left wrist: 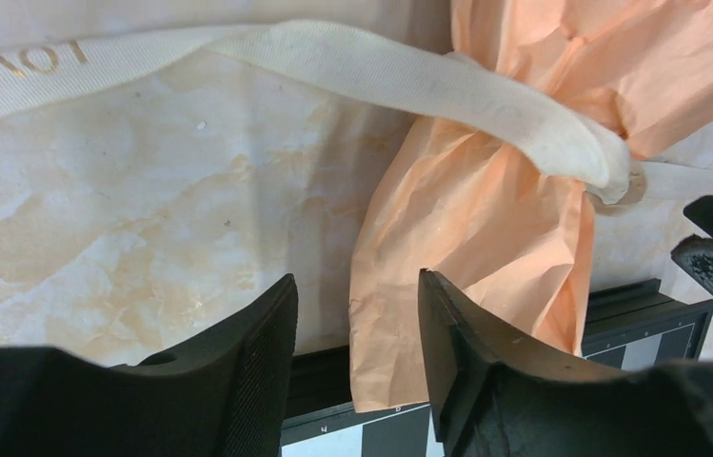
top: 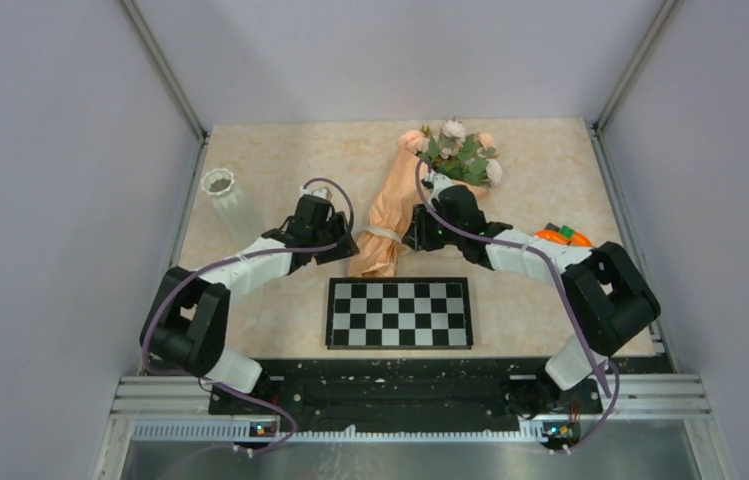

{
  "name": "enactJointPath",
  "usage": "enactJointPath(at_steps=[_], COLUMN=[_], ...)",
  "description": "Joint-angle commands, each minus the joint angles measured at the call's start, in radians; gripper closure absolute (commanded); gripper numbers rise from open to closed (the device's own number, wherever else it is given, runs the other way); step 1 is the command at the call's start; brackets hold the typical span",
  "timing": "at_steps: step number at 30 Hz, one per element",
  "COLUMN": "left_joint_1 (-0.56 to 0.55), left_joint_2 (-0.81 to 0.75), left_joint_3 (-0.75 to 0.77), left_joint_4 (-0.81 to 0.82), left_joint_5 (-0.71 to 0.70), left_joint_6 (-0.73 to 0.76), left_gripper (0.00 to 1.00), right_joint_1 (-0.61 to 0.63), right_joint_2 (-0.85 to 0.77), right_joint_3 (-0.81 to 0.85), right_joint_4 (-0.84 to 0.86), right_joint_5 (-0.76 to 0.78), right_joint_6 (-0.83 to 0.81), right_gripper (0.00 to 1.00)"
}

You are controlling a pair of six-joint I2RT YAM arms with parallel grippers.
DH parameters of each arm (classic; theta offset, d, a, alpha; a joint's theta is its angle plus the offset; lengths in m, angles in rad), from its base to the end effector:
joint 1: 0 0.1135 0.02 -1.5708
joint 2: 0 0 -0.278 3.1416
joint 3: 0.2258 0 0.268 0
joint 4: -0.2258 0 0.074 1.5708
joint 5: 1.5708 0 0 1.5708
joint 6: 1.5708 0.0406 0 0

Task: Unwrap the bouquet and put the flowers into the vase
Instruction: Untie the ribbon from the wrapping paper.

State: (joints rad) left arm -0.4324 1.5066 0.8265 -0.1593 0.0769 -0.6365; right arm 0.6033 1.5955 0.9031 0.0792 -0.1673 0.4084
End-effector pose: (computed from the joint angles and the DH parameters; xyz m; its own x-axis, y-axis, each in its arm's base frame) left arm 0.2887 -0.1367 0.1881 -0.8195 -0.2745 -0.5031 -0.0282 0.8961 -0.4430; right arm 0.2922 0.2095 0.2052 -0.7016 -0.0079 -0.7125 -0.4281 0.8040 0.4127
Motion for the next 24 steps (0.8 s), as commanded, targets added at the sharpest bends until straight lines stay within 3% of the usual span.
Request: enactJointPath(at_steps=[1,7,24], left_joint_1=[0.003,0.003,0.003], left_joint_2=[-0.054,-0.074,-0.013], left_joint_3=[0.055,0.073,0.190], left_joint_4=[-0.028,-0.039,-0.012], left_joint_5=[-0.026,-0.020,0.059], left_joint_6=[0.032,0.031,0.094], left_gripper=[0.44,0.39,0.40], right_joint_1=[-0.022,-0.027,-0.028], right_joint_2=[0.042,0.112,0.187], right_joint_3=[0.086,0.145,0.191], right_joint_4=[0.010,-0.009,-0.002], right_joint_5=[-0.031,-0.038,-0.040], right_joint_6=[-0.020,-0.034,-0.040], right_gripper=[0.65,0.68,0.74])
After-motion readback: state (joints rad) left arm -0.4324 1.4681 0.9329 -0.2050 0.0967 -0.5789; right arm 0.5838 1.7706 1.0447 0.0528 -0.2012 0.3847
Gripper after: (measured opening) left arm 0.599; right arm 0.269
